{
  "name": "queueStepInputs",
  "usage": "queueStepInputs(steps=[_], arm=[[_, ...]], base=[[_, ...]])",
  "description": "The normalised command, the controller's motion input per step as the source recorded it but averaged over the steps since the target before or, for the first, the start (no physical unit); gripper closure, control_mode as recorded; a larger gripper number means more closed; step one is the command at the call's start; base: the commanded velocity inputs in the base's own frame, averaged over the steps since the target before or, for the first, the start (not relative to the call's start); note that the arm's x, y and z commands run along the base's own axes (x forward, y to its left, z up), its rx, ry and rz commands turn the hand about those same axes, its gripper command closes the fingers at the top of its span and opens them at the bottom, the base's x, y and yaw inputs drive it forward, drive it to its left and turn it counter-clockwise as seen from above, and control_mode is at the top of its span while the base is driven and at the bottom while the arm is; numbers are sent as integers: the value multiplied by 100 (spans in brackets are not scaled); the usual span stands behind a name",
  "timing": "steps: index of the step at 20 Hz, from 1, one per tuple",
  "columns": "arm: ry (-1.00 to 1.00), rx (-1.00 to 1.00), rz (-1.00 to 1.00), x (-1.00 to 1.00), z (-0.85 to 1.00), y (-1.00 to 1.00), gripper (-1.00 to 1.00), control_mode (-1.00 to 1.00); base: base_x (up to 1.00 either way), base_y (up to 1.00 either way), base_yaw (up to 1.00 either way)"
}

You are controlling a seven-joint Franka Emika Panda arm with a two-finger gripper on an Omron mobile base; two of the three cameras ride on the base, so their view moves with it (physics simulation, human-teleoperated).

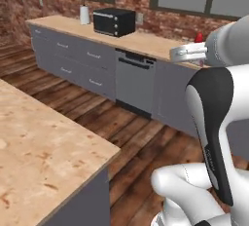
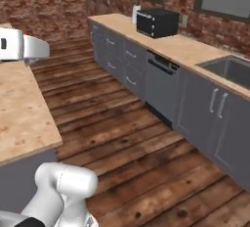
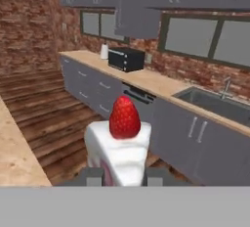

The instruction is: Take the cakes from the fridge and place them on the empty tray on the dining counter.

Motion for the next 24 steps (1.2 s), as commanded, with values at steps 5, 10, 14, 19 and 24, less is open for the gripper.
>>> queueStepInputs(steps=[5, 10, 14, 19, 24], arm=[[0, 0, 0, 0, 0, 0, 100, 100], [0, 0, 0, 0, 0, 0, 100, 100], [0, 0, 0, 0, 0, 0, 100, 100], [0, 0, 0, 0, 0, 0, 100, 100], [0, 0, 0, 0, 0, 0, 100, 100]], base=[[83, -39, 58], [73, -52, 55], [58, -79, 48], [64, -90, 42], [99, -69, 36]])
